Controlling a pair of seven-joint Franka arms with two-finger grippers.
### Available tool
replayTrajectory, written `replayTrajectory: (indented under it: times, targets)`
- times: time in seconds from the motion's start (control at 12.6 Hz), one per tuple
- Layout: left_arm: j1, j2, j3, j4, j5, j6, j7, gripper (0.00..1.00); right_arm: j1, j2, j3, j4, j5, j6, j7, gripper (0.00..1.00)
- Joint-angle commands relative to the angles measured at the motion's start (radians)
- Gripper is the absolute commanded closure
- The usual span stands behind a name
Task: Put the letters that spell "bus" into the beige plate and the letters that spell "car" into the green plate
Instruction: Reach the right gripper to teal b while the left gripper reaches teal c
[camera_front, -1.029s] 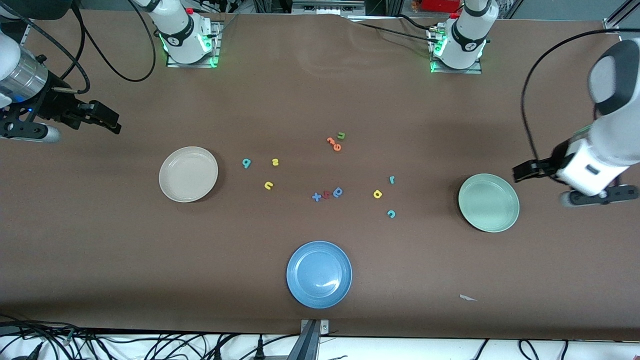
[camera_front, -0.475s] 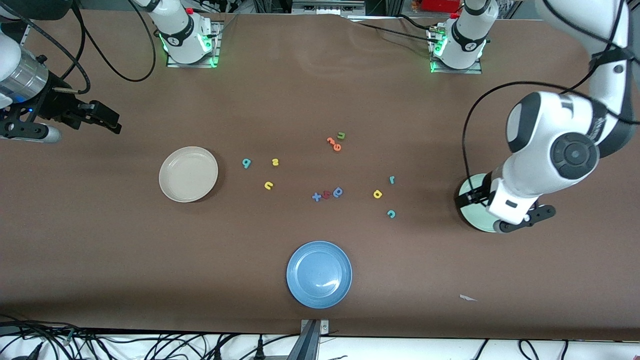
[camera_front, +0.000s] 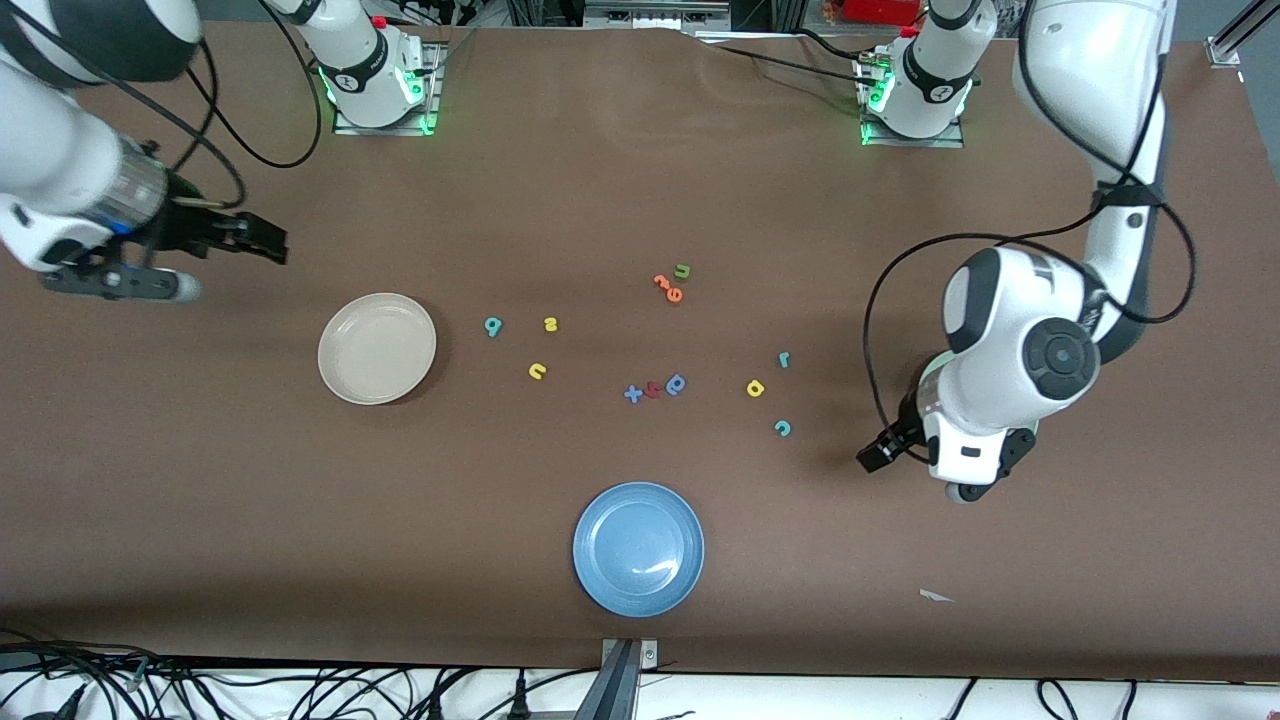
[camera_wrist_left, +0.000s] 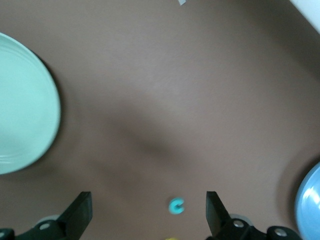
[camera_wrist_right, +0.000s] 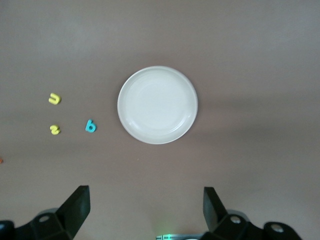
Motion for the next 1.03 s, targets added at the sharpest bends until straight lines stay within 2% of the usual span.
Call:
replayTrajectory:
  times: [0.0, 0.32, 0.48, 0.63, 0.87, 0.95]
  targets:
    - [-0.055, 0.07, 0.013, 0.038, -0.029, 0.068, -0.137, 0.0, 0.093, 0.06, -0.002, -0.004, -0.014, 0.005, 0.149, 0.0]
    - [-0.118, 0.138, 0.013, 0.037, -0.029, 0.069, -0.199, 0.0, 0.219, 0.167, -0.002, -0.027, -0.017, 0.158, 0.36, 0.0]
    - [-0.132, 0.161, 0.013, 0.037, -0.025, 0.069, -0.186, 0.03, 0.242, 0.175, -0.002, -0.131, -0.017, 0.302, 0.424, 0.0]
    - [-0.132, 0.182, 0.015, 0.038, -0.022, 0.072, -0.182, 0.25, 0.273, 0.187, -0.002, -0.246, -0.017, 0.473, 0.487, 0.0]
    - [-0.138, 0.211, 0.015, 0.052, -0.022, 0.085, -0.183, 0.28, 0.311, 0.267, -0.004, -0.273, -0.019, 0.565, 0.626, 0.01]
    - [-0.147, 0.217, 0.015, 0.052, -0.022, 0.104, -0.191, 0.28, 0.331, 0.29, -0.004, -0.278, -0.019, 0.585, 0.674, 0.11]
